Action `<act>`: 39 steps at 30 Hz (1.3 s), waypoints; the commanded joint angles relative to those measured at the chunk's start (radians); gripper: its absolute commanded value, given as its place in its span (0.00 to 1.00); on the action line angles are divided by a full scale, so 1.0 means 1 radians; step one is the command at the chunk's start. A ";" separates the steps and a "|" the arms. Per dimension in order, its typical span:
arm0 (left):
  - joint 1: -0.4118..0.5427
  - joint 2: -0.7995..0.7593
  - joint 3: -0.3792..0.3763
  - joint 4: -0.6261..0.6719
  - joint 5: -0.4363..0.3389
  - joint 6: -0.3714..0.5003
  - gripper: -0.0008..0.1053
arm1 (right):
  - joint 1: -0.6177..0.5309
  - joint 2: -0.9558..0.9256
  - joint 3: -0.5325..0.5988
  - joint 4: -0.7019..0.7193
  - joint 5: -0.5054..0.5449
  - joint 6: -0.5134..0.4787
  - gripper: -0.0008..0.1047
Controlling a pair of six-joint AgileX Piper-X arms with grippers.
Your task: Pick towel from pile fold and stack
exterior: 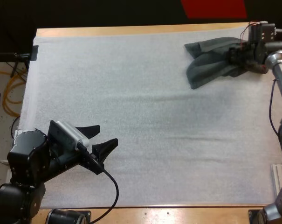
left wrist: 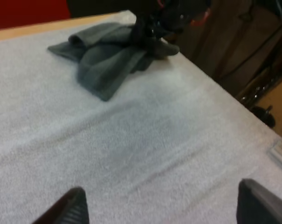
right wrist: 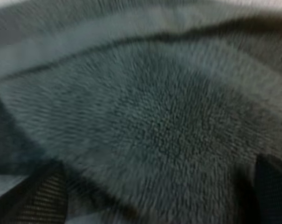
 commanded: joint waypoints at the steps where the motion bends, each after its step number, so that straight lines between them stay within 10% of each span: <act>1: -0.004 -0.003 -0.006 -0.007 0.011 -0.018 0.61 | 0.002 0.010 -0.015 -0.009 0.000 -0.009 0.75; 8: -0.004 0.016 -0.006 -0.007 0.005 -0.058 0.61 | 0.002 0.092 -0.026 -0.015 0.014 0.006 0.71; 15: -0.004 0.074 -0.006 -0.051 0.032 -0.103 0.61 | 0.002 0.077 -0.032 0.004 0.105 0.027 0.02; 25: -0.004 0.098 -0.008 -0.106 0.085 -0.101 0.61 | 0.017 -0.085 -0.043 0.046 0.016 -0.027 0.01; 39: -0.004 0.011 -0.076 -0.004 -0.052 0.041 0.61 | 0.102 -0.541 -0.043 0.246 -0.094 -0.027 0.01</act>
